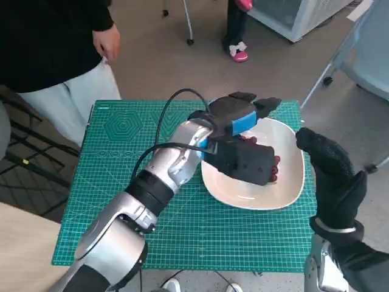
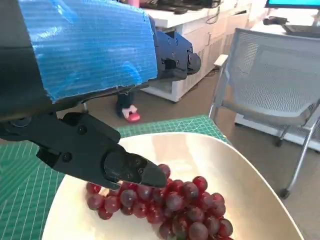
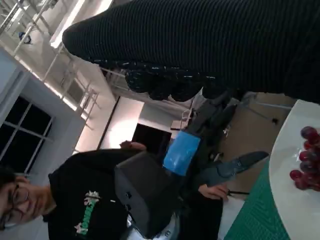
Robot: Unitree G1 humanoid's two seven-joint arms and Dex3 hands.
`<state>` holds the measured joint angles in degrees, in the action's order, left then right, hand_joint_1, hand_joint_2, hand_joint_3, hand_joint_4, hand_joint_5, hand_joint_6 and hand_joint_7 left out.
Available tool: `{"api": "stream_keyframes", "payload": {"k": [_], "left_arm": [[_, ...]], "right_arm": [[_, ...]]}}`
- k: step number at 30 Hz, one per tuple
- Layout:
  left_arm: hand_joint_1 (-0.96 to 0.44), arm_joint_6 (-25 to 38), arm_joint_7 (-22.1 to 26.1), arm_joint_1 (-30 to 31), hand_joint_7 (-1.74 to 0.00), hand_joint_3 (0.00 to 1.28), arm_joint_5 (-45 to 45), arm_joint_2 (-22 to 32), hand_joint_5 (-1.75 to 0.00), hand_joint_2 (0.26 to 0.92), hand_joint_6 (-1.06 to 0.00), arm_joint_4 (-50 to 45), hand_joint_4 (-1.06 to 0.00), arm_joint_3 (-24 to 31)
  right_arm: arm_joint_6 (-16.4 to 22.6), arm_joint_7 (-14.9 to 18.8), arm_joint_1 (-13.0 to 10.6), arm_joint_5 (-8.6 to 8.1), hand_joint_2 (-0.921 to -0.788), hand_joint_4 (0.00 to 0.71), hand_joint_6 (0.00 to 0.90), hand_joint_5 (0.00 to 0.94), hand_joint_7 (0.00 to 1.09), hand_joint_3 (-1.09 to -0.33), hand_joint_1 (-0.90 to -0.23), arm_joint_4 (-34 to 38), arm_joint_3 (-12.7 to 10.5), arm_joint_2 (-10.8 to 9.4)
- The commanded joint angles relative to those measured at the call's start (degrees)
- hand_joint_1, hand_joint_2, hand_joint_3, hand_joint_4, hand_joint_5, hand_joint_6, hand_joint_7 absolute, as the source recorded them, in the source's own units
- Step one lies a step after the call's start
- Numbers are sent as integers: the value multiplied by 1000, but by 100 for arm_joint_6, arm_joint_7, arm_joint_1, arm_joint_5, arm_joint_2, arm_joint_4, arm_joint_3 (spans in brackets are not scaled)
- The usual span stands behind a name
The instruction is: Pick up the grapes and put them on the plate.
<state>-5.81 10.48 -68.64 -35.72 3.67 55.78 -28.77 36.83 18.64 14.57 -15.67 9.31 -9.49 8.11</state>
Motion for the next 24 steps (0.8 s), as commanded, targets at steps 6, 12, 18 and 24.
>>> {"api": "stream_keyframes", "payload": {"k": [6, 12, 18, 24], "left_arm": [[-536, -1020, 1310, 895, -37, 136, 3027, 328, -22, 921, -216, -113, -201, 2385], [-488, -1217, 1718, 1602, -43, 240, 4063, 408, -10, 921, -251, -770, -202, 3116], [-464, -1475, 2087, 2196, -30, 351, 4791, 438, -2, 921, -243, -1144, -185, 3637], [-509, -1595, 2321, 2714, -18, 406, 5249, 483, 0, 921, -228, -1438, -175, 3967]], "right_arm": [[1, 84, 7, -67, -921, 370, 74, 1, 223, -807, -634, 182, 32, -13], [-1, 127, 21, -114, -921, 371, 77, 1, 221, -806, -633, 215, 38, 2], [-1, 148, 76, -122, -921, 371, 82, 1, 221, -806, -633, 274, 52, -2], [18, 177, 147, -107, -921, 371, 87, 1, 220, -805, -641, 366, 77, -25]]}}
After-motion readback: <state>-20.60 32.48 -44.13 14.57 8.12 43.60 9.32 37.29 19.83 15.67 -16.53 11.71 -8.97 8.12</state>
